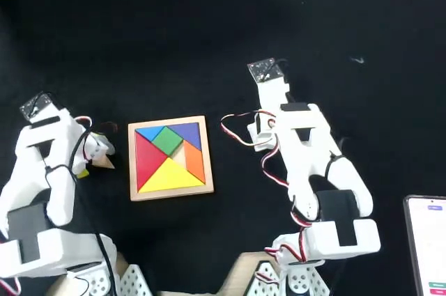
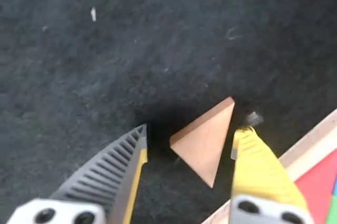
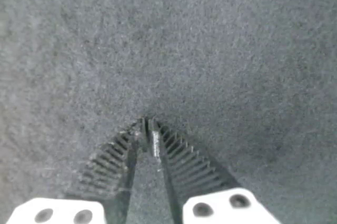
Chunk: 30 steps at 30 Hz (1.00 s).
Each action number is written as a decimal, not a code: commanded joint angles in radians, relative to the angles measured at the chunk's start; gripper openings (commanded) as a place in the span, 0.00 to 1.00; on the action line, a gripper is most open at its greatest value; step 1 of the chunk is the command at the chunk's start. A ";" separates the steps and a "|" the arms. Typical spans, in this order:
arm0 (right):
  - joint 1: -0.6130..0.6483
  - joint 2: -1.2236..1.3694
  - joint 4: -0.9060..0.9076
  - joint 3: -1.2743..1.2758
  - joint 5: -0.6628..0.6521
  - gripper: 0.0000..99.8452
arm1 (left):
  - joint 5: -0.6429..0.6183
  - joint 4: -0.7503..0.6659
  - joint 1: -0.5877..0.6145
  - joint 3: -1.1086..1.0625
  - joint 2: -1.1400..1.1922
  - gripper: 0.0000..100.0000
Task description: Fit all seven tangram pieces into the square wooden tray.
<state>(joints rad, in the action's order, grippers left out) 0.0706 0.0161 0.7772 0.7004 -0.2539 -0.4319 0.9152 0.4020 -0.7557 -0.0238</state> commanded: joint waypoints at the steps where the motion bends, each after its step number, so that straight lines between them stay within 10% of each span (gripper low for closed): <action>1: 0.015 -0.005 -0.008 -0.047 -0.012 0.01 | -0.008 -0.002 -0.036 0.101 0.054 0.20; 21: 0.015 -0.005 -0.008 -0.047 -0.012 0.01 | 0.032 0.118 -0.044 0.180 -0.008 0.16; 30: 0.015 -0.005 -0.009 -0.048 -0.012 0.01 | 0.203 0.305 -0.289 0.179 -0.381 0.16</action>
<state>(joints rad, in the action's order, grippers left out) 0.0706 0.0161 0.7772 0.7004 -0.2539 -0.2923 1.1607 0.2532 -0.6252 -0.2171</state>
